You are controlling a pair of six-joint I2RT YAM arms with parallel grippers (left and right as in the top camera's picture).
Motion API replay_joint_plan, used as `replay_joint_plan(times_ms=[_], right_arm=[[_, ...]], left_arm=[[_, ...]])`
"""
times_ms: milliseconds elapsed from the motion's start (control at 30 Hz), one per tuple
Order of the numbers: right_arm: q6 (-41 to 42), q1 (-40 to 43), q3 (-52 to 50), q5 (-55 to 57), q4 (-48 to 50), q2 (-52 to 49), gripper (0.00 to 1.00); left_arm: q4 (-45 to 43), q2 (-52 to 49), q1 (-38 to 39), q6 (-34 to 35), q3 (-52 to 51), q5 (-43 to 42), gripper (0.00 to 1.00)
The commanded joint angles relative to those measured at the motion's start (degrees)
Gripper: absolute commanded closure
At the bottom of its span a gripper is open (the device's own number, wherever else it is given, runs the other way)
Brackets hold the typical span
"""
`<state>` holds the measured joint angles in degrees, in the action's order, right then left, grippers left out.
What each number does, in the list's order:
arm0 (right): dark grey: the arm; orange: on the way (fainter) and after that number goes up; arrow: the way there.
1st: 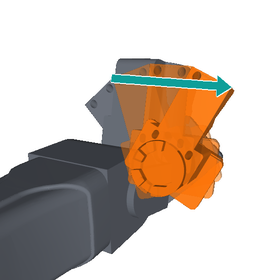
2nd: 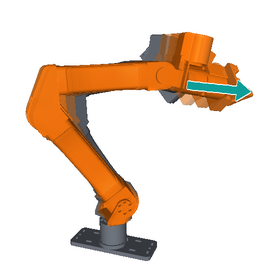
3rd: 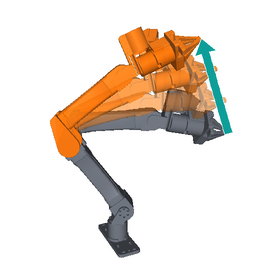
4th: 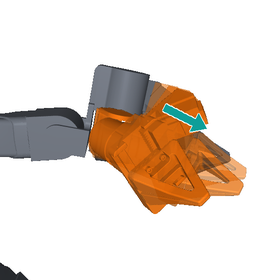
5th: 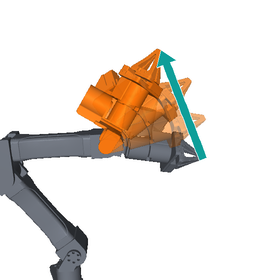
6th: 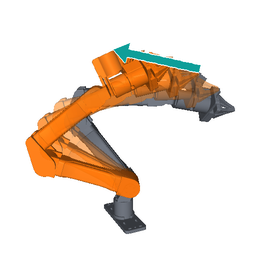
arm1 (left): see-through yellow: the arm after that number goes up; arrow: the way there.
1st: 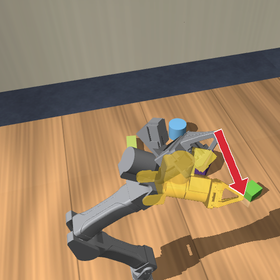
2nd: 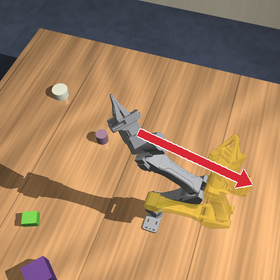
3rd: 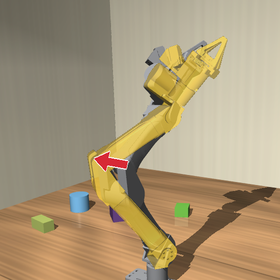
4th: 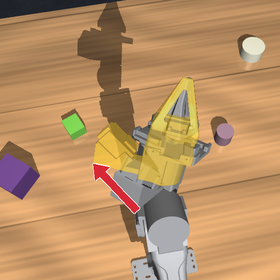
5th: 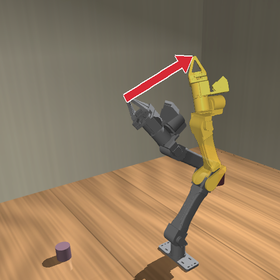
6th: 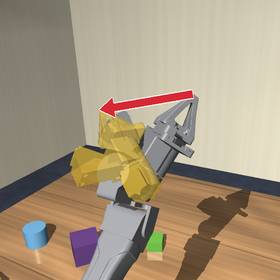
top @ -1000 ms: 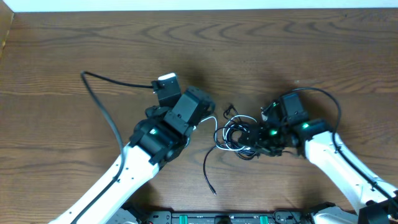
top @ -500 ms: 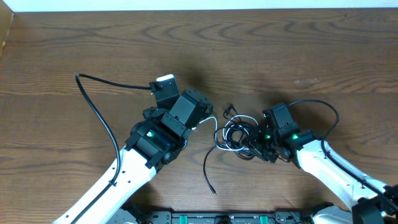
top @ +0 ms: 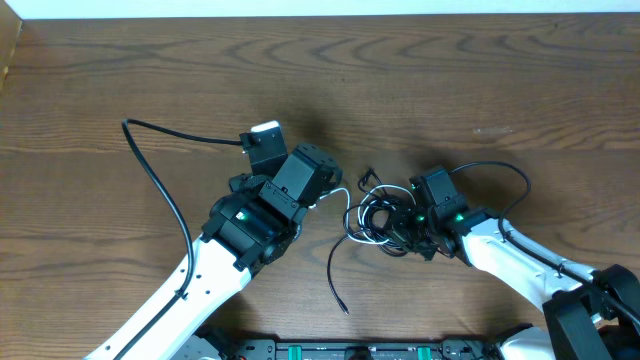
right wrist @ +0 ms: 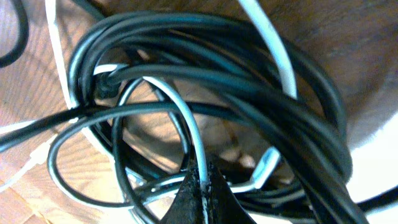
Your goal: Untangle cables
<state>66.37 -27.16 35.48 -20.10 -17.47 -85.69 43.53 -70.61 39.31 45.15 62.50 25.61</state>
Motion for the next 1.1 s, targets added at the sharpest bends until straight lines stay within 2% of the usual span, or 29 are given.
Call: replay_joint_plan(times_ms=[0,67,133,400,567,767,833,1067], right_arm=[[-4.6,1.0,0.4,-0.7,-1.2,6.3,0.99],[-11.7,4.0,2.5,-7.1,-1.1,17.5,0.99],[-15.6,5.7,3.3,-11.1,1.3,23.3,0.99],[-23.4,9.3,3.3,-24.0,15.2,38.0,0.99],[-23.9,9.3,3.3,-22.4,16.4,39.2,0.99],[-24.5,9.9,3.3,-21.2,16.4,36.9,0.98],[-24.5,10.2,3.3,-21.4,16.3,36.4,0.98],[-24.5,10.4,3.3,-21.7,15.8,36.2,0.98]], left_arm=[[0.7,0.3,-0.1,-0.5,0.5,0.5,0.02],[1.0,0.3,-0.1,-0.5,0.5,0.5,0.02],[1.0,0.3,-0.1,-0.5,0.5,0.5,0.02],[1.0,0.3,-0.1,-0.5,0.5,0.4,0.02],[0.8,0.3,-0.1,-1.7,0.5,-6.5,0.02],[-2.5,0.3,-0.1,-22.3,0.5,-24.6,0.02],[-2.8,0.3,-0.1,-26.0,0.5,-27.9,0.02],[-5.0,0.2,-0.1,-27.6,0.5,-32.7,0.02]])
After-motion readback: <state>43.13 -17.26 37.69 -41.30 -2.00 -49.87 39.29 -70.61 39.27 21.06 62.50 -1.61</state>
